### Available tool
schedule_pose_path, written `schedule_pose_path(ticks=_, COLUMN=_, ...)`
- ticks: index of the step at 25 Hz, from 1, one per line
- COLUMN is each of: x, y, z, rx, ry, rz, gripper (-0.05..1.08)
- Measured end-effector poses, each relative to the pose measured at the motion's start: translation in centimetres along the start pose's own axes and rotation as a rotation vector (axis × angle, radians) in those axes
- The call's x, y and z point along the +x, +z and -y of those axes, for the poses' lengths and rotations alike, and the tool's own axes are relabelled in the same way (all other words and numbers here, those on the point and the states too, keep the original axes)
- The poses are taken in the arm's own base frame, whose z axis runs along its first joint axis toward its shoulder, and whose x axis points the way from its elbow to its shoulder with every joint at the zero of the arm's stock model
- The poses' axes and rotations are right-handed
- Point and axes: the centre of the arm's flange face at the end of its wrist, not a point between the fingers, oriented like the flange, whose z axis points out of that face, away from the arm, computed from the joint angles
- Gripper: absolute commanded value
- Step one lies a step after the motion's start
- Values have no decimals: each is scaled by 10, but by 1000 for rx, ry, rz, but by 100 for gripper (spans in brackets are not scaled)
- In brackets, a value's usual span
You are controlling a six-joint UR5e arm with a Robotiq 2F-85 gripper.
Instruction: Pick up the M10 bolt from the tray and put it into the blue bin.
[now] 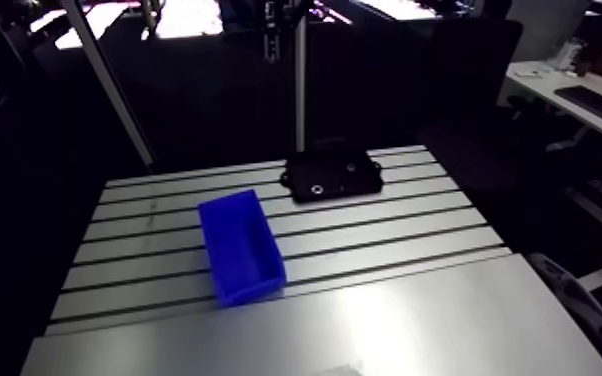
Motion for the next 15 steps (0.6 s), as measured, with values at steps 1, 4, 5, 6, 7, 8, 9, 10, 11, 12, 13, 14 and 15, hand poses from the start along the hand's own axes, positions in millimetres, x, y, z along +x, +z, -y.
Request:
schedule_pose_path(ticks=1, x=-2, y=-4, z=2, rx=1, ry=-30, rz=0, gripper=105)
schedule_pose_path(ticks=4, x=-6, y=-12, z=3, rx=2, ry=-80, rz=6, gripper=105)
schedule_pose_path(ticks=5, x=-6, y=-15, z=3, rx=2, ry=-92, rz=11, gripper=105)
schedule_pose_path(ticks=6, x=-7, y=-16, z=3, rx=2, ry=-104, rz=18, gripper=104)
schedule_pose_path(ticks=7, x=-8, y=-18, z=2, rx=2, ry=-120, rz=27, gripper=104)
schedule_pose_path(ticks=8, x=-10, y=-21, z=2, rx=2, ry=-142, rz=38, gripper=104)
schedule_pose_path(ticks=9, x=-11, y=-24, z=1, rx=1, ry=-172, rz=50, gripper=105)
schedule_pose_path(ticks=10, x=-13, y=-27, z=0, rx=1, ry=-197, rz=57, gripper=105)
schedule_pose_path(ticks=11, x=-15, y=-31, z=-2, rx=0, ry=-231, rz=65, gripper=106)
schedule_pose_path(ticks=12, x=-17, y=-36, z=-4, rx=0, ry=-264, rz=68, gripper=106)
schedule_pose_path(ticks=13, x=-18, y=-41, z=-7, rx=1, ry=-293, rz=68, gripper=107)
schedule_pose_path(ticks=14, x=-19, y=-45, z=-9, rx=1, ry=-322, rz=67, gripper=107)
schedule_pose_path(ticks=15, x=-20, y=-49, z=-10, rx=1, ry=-354, rz=65, gripper=107)
